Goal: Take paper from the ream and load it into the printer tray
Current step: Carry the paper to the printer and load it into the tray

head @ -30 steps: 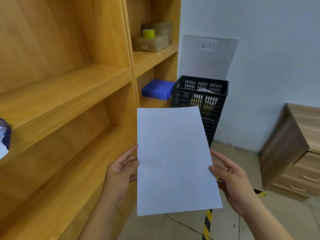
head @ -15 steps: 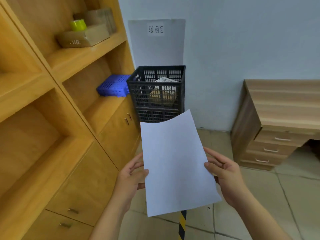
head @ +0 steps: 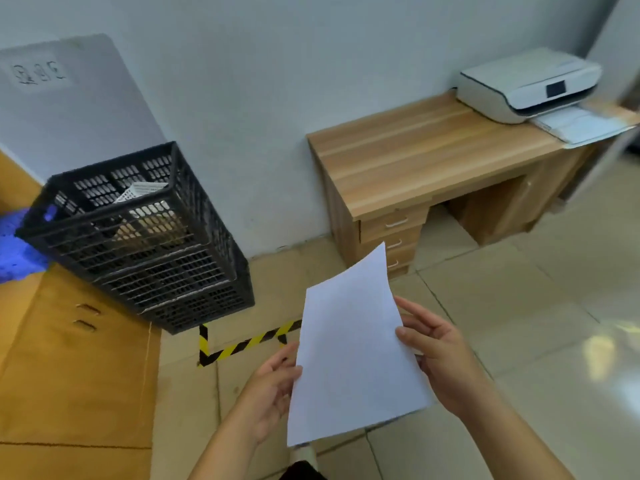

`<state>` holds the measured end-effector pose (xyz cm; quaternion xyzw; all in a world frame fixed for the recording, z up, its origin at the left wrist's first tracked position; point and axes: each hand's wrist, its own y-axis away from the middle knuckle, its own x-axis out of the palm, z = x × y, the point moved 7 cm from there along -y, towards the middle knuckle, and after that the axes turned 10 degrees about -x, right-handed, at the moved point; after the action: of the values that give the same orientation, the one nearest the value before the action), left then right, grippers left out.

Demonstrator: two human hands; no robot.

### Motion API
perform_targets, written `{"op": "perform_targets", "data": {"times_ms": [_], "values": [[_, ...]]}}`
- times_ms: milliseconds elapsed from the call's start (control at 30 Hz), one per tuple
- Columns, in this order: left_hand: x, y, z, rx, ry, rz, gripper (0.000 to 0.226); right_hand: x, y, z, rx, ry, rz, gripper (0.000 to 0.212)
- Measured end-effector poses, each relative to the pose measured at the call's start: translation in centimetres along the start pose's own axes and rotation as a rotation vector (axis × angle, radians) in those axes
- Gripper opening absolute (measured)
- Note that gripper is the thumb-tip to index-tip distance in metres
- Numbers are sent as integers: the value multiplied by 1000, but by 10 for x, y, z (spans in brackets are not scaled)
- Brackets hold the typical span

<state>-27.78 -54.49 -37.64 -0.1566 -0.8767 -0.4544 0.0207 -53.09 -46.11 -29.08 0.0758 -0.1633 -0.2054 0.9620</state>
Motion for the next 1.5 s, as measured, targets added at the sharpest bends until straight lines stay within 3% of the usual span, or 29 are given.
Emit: {"op": "perform_targets", "data": {"times_ms": [100, 200, 367, 567, 767, 1067, 1500], "values": [[39, -35, -27, -15, -88, 39, 39, -43, -13, 3, 6, -2, -164, 45], [78, -76, -62, -17, -217, 103, 47, -78, -31, 6, 13, 21, -322, 45], [157, -124, -150, 122, -358, 169, 46, -114, -74, 30, 24, 57, -560, 42], [239, -151, -256, 338, -312, 478, 46, -138, -129, 97, -92, 97, -731, 45], [314, -194, -279, 267, -368, 531, 42, -172, -151, 109, -157, 72, -923, 49], [444, -242, -270, 166, -510, 539, 37, -281, -157, 110, -201, -88, -1031, 45], [660, -308, -279, 180, -528, 588, 42, -499, -225, 186, -233, -170, -856, 45]]}}
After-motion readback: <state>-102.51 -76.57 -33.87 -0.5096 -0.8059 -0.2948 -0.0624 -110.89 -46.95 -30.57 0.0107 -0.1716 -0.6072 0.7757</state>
